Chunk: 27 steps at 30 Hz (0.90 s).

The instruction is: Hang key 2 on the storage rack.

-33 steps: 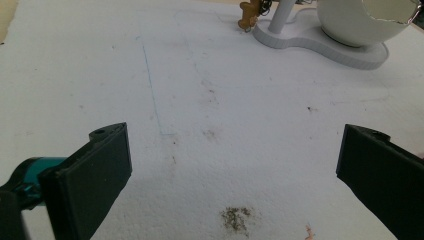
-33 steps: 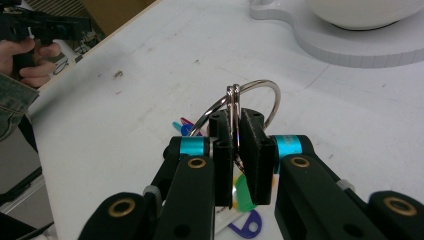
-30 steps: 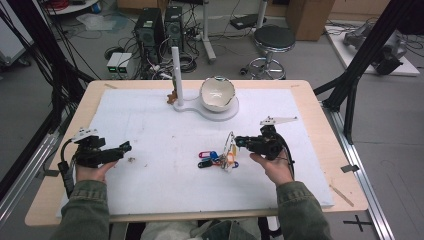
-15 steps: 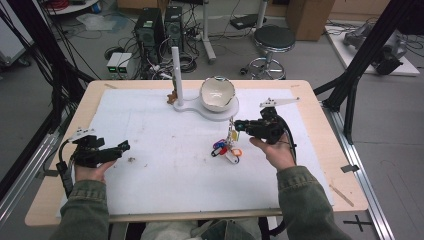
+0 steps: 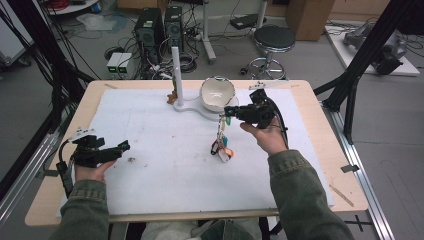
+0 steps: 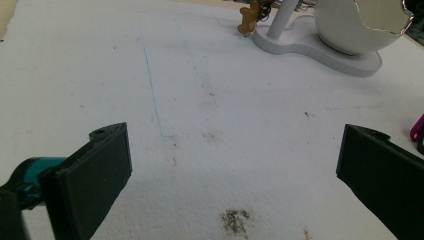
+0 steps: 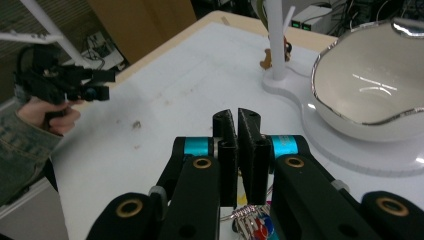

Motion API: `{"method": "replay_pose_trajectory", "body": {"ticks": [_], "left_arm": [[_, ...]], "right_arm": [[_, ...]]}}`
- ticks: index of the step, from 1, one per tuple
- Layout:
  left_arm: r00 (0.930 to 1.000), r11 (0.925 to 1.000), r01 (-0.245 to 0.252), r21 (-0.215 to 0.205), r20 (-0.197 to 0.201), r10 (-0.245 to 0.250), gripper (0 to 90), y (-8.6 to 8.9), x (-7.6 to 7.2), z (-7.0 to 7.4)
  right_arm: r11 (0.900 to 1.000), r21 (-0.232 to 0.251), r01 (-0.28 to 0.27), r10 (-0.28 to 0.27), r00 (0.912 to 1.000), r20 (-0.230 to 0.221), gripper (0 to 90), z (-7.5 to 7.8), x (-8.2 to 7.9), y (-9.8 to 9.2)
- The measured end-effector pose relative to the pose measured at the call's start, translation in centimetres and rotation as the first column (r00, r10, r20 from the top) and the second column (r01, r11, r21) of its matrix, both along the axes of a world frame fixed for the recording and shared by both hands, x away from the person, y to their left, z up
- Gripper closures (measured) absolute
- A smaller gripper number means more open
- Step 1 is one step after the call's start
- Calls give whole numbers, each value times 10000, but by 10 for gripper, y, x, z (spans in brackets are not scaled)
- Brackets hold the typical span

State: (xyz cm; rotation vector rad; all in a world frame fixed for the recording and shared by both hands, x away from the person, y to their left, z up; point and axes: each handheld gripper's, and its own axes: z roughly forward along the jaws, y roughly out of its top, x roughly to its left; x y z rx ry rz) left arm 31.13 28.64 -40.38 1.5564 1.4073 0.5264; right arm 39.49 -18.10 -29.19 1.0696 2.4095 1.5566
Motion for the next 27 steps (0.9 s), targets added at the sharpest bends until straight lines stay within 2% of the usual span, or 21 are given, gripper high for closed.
{"method": "replay_pose_trajectory", "body": {"ticks": [11,16,20,24,27], "left_arm": [[10000,10000,42,8,-6,-42,16,1,0,0],[10000,10000,34,-2,-7,-34,16,1,0,0],[10000,10000,87,-8,-37,-87,16,0,0,0],[9999,9999,137,-41,-54,-137,16,-1,0,-1],[9999,9999,139,-64,-71,-139,16,0,0,-1]], "right_arm": [[9943,1052,140,-134,9999,-72,872,34,17,11],[9906,1356,152,-164,9998,79,872,51,27,21],[9901,1400,85,-109,9998,157,872,64,33,30],[9925,1217,133,-172,9994,305,872,77,40,37],[9930,1166,195,-225,9994,249,872,85,44,42]]}}
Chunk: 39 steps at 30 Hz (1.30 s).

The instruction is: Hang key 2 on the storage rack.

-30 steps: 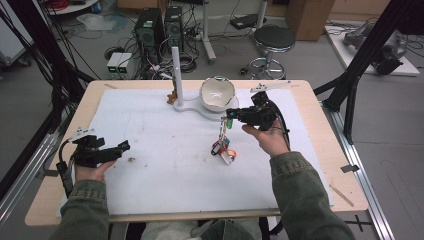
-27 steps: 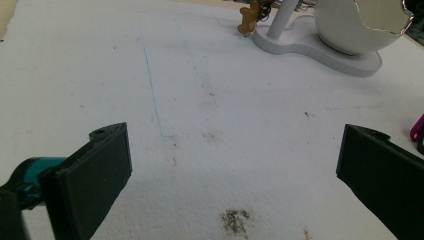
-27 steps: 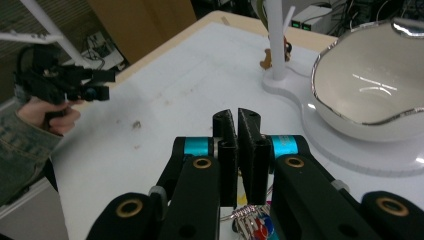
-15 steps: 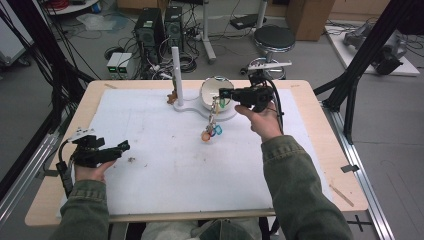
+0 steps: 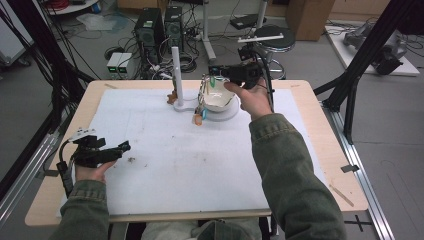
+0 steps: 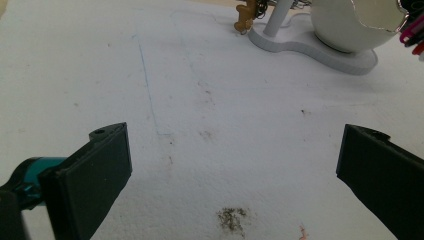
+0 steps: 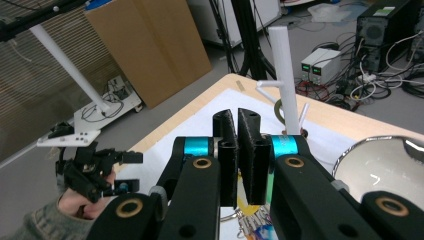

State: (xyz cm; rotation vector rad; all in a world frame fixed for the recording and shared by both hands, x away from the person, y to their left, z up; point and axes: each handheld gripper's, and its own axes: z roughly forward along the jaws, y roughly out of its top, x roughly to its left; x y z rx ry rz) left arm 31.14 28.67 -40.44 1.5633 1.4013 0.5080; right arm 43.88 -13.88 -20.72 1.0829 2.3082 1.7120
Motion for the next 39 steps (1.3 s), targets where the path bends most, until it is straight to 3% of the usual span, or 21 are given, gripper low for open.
{"method": "replay_pose_trajectory", "body": {"ticks": [11,21,39], "left_arm": [[10000,10000,-20,-42,8,20,16,2,0,0],[10000,9999,-46,-152,25,47,16,4,0,0],[10000,9995,-55,-304,6,55,17,7,1,-1]], "right_arm": [[9998,-176,-27,28,10000,61,871,12,12,18],[9999,95,108,-107,9998,-163,872,10,25,26],[9982,89,590,-588,9980,-246,871,13,45,48]]}}
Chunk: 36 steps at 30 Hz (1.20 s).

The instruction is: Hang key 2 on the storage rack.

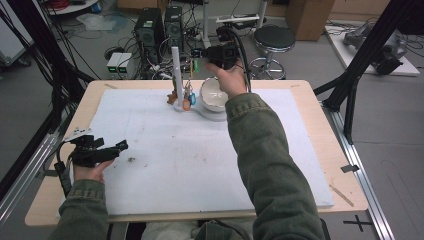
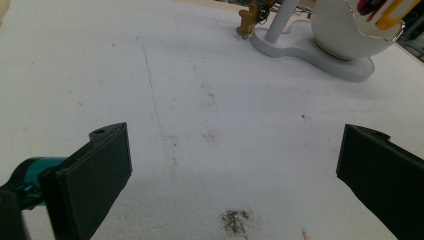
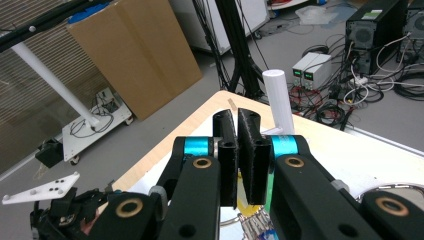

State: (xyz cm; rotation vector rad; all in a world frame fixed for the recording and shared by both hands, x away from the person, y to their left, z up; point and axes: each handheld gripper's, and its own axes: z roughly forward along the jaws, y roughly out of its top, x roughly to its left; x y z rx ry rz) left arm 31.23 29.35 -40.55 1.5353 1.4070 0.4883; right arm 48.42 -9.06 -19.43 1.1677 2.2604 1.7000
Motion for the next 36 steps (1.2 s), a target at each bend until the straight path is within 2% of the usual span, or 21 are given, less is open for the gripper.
{"method": "replay_pose_trajectory", "body": {"ticks": [7,12,26,31,36], "left_arm": [[10000,10000,45,-36,1,-45,17,0,0,0],[10000,10000,29,-85,23,-29,17,0,1,0],[9999,9999,139,-96,12,-139,17,0,1,0],[9999,9999,99,-96,41,-99,17,0,1,0],[9999,9998,116,-131,32,-116,17,1,1,0]], "right_arm": [[9989,196,420,-417,9990,-148,872,-6,8,5],[9973,147,719,-715,9971,-269,871,-10,16,10],[9962,111,866,-858,9949,-535,871,-25,32,33],[9948,517,874,-840,9943,-652,874,-31,38,37],[9940,631,895,-842,9931,-813,875,-38,44,42]]}}
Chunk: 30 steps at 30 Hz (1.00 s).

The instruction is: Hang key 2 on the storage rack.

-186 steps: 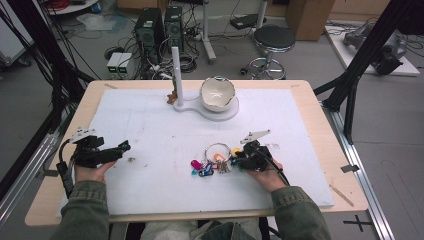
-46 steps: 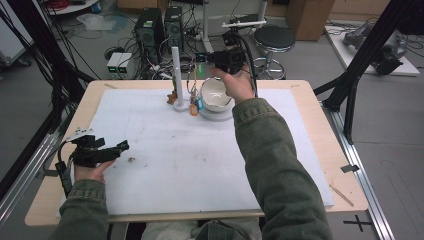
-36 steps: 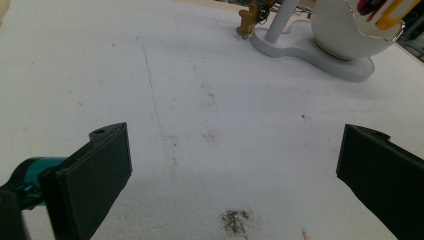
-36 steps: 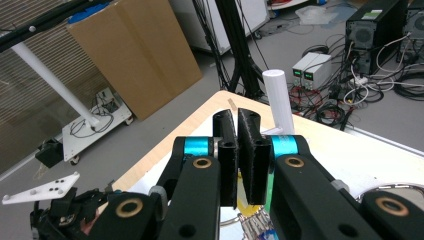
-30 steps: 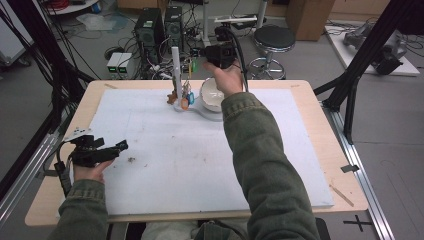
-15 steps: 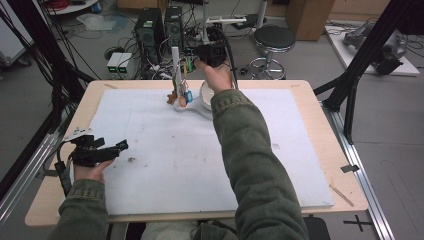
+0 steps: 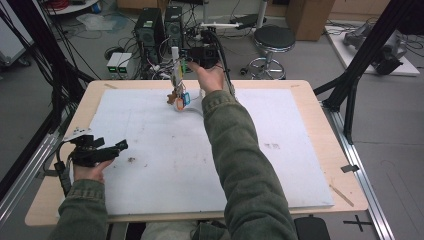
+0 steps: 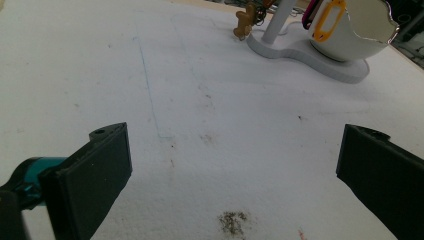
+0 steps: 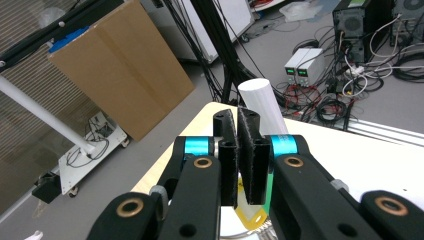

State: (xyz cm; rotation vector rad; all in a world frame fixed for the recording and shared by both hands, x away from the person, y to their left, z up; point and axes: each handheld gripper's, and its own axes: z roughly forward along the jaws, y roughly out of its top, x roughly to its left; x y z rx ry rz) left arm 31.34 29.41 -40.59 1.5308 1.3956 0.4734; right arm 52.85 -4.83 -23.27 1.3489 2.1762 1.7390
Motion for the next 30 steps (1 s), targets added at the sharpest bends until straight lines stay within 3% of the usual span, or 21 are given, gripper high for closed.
{"method": "replay_pose_trajectory", "body": {"ticks": [8,16,19,21,26,30], "left_arm": [[10000,10000,-17,14,-20,17,17,0,0,0],[10000,10000,-23,44,-31,23,17,0,0,0],[10000,10000,-26,26,-64,27,17,-1,0,0],[10000,10000,-3,46,-70,3,17,-1,0,0],[10000,10000,-4,98,-88,5,17,-1,0,-1],[10000,9999,-20,131,-90,21,17,-1,0,-1]], "right_arm": [[9997,-230,28,-31,9999,-127,875,-11,7,11],[9977,-657,171,-183,9997,-173,837,-11,2,12],[9966,-771,284,-318,9985,-443,679,-13,2,5],[9922,-1169,429,-471,9983,-332,558,-15,0,1],[9874,-1565,219,-270,9992,-305,204,-19,-3,-10],[9846,-1664,532,-549,9985,-51,104,-21,-7,-21]]}}
